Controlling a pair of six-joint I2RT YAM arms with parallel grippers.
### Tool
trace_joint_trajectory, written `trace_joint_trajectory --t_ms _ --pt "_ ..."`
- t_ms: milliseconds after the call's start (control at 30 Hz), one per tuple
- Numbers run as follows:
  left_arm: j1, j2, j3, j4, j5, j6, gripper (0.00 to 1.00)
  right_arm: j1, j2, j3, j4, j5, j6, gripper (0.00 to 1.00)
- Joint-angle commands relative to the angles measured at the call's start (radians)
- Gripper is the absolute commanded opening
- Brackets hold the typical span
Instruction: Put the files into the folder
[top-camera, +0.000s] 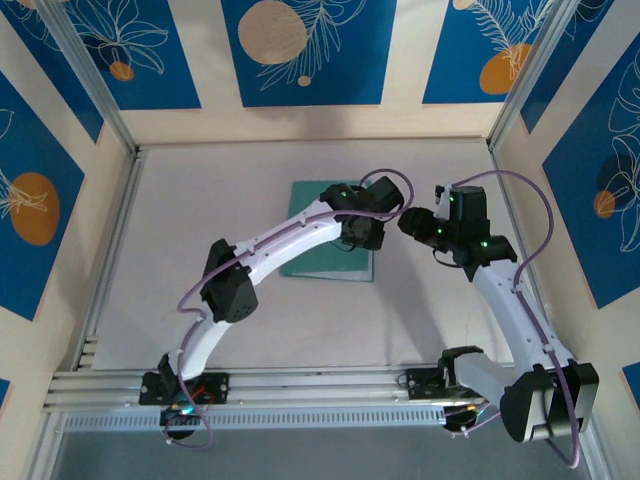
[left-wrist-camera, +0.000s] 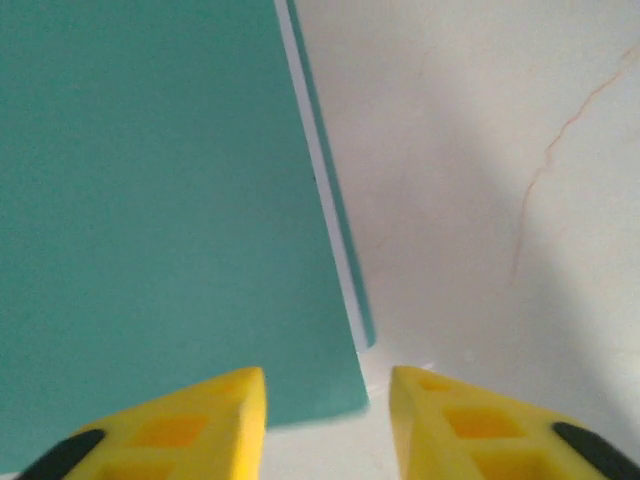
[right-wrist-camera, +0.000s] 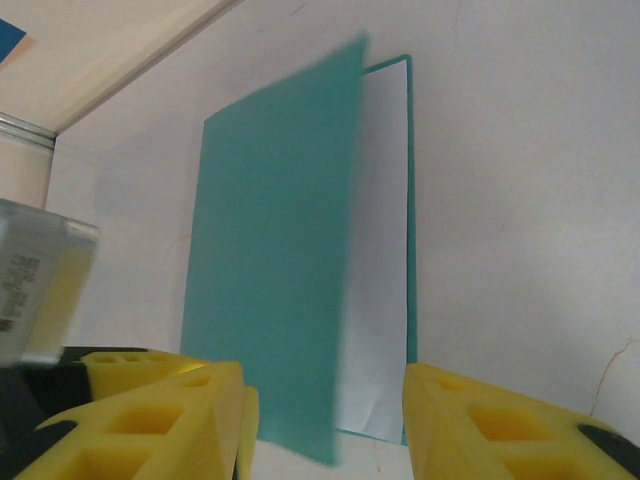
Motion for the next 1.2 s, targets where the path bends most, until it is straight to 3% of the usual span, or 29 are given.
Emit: trace_joint_trajectory --t_ms 0,233,433,667,900,1033,1167 --pt "0.008 -0.031 0.042 0.031 0.008 0.022 0.52 -0.007 -0.024 -0.024 -0.008 -0.011 -0.014 0.48" --pt "0.057 -0.139 -0.006 0.082 -0.118 0.098 0.79 -0.012 -0.021 -0.046 0.033 0.064 -0.019 0.53" --pt "0.114 -0.357 -0.295 0.282 -0.300 0.211 0.99 -0.015 -0.015 -0.064 0.077 0.184 -0.029 0.61" --pt "0.262 -0.751 -0.952 0.755 -0.493 0.372 1.00 -0.024 0.038 -0.122 0.212 0.431 -0.057 0.84" --pt "0.478 -1.051 -1.560 1.202 -0.596 0.578 1.00 -0.033 0.181 -0.200 0.450 0.635 -0.176 0.95" --pt "0.621 -1.136 -1.784 1.347 -0.576 0.628 1.00 -0.118 0.251 -0.279 0.631 0.548 -0.181 0.96" --pt "0.756 -1.145 -1.915 1.472 -0.453 0.620 1.00 -0.167 0.327 -0.331 0.795 0.467 -0.219 1.00"
